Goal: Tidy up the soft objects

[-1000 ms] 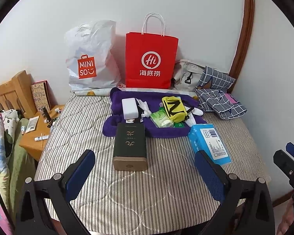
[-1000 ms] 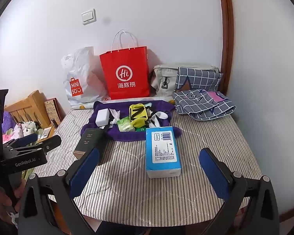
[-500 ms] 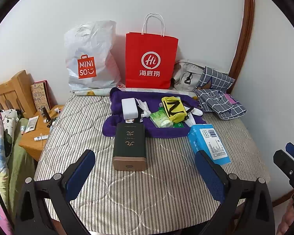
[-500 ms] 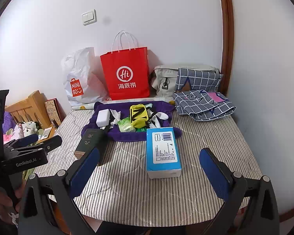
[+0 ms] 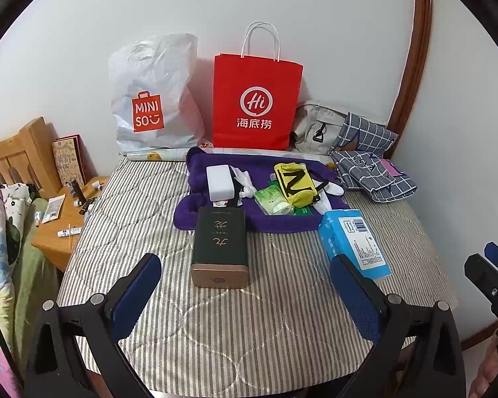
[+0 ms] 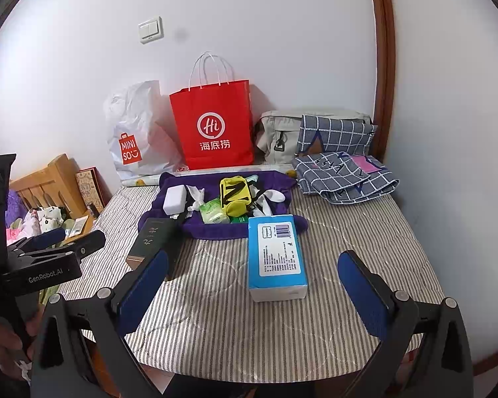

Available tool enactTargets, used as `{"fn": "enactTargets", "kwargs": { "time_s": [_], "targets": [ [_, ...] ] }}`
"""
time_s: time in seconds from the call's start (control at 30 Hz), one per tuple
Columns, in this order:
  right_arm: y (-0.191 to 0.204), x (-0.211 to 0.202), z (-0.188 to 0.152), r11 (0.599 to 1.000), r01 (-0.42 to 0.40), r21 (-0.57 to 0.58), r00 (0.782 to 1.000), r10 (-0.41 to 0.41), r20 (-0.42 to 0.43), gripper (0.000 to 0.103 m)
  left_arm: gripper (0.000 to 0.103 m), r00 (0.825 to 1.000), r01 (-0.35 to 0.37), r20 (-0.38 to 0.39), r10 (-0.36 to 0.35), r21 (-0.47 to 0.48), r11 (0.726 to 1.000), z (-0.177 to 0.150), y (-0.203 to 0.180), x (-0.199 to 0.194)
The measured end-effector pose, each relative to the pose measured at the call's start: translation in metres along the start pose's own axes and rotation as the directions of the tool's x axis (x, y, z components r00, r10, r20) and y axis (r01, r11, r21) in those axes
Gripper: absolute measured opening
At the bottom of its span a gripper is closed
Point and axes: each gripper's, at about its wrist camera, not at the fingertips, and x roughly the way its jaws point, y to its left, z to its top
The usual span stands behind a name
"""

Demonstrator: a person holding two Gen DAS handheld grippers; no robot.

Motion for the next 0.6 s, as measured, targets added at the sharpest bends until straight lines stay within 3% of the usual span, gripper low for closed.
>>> {"fn": "enactTargets", "kwargs": {
  "time_s": [0.6],
  "targets": [
    [0.0015,-0.0031,-0.0002,1.000,0.001,-0.001,1.000,-0.001,0.004,0.101,0.103,1.000,0.002,0.007,-0.002,0.004,1.000,-0.0004,0.0019,-0.0008]
  ]
}}
